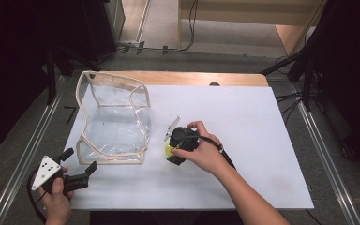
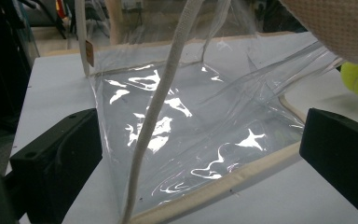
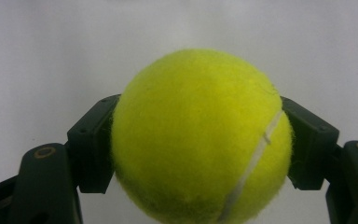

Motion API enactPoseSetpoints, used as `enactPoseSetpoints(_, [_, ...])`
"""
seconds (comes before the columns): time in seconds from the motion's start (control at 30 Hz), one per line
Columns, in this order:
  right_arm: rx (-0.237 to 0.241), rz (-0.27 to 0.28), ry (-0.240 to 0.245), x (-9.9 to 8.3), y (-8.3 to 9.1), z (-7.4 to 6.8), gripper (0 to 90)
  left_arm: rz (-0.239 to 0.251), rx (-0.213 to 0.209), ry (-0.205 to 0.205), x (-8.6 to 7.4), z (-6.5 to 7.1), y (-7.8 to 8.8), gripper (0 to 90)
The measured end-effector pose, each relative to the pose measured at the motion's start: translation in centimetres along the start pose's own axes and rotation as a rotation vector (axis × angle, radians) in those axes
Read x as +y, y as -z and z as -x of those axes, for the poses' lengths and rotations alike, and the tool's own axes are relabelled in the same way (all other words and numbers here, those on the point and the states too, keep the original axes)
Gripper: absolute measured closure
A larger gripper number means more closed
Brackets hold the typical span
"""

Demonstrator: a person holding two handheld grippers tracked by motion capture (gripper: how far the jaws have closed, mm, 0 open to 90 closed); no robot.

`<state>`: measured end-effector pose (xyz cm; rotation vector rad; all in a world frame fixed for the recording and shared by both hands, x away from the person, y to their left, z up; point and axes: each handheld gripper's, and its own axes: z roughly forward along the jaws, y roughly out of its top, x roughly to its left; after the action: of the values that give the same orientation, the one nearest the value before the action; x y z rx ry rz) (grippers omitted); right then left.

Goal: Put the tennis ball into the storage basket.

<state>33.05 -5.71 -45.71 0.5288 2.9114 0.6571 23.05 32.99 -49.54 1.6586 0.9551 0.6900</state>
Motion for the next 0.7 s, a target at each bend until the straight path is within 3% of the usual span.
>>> enactPoseSetpoints(0.7, [0.025, 0.017, 0.024, 3.0, 2.3, 0.7, 22.8, 0.003, -0.007, 0.003, 0.0, 0.0, 0.0, 0.0])
